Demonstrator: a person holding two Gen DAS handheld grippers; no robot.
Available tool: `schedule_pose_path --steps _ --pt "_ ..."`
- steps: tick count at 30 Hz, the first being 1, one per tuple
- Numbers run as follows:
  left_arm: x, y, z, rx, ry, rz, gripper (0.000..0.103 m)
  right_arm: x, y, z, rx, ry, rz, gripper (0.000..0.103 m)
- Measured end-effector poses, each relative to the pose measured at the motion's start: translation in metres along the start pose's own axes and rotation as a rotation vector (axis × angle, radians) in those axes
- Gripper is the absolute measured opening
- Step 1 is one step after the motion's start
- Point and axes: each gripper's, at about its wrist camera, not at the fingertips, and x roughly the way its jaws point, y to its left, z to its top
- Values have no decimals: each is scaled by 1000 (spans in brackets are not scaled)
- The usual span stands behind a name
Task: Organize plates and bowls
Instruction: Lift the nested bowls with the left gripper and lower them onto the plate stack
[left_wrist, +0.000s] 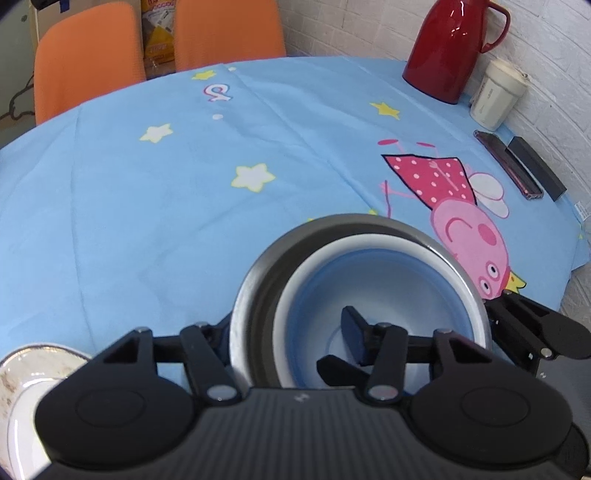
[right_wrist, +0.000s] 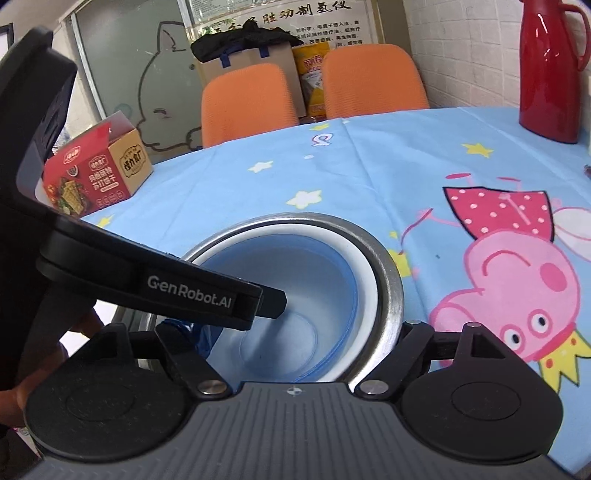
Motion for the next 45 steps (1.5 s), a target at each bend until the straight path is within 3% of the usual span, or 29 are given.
schedule_pose_path --steps 8,15,20,24,29,35,38,39,45 --pt "-61 -8 22 21 -139 -10 49 -38 17 37 -64 -115 -34 72" --pt "-127 30 -6 -21 -220 136 51 -48 71 52 -134 -189 101 74" --pt "-142 77 -49 -128 -178 215 51 -30 115 37 -173 -122 231 74" --pt "-134 102 -80 -198 -128 232 51 -14 140 16 -186 -31 287 74" --pt "-123 119 -101 -237 -104 218 51 1 152 -3 -191 47 284 74" --pt "-115 131 -100 -251 -110 218 53 8 160 -5 -195 61 284 74" --pt "-111 133 -101 -250 -116 188 56 13 156 -7 -189 87 278 74" --pt "-112 132 -101 -245 -129 190 63 15 154 -6 -182 95 276 74" --pt "-140 132 -97 -268 -262 258 74 6 144 -3 -167 68 258 73"
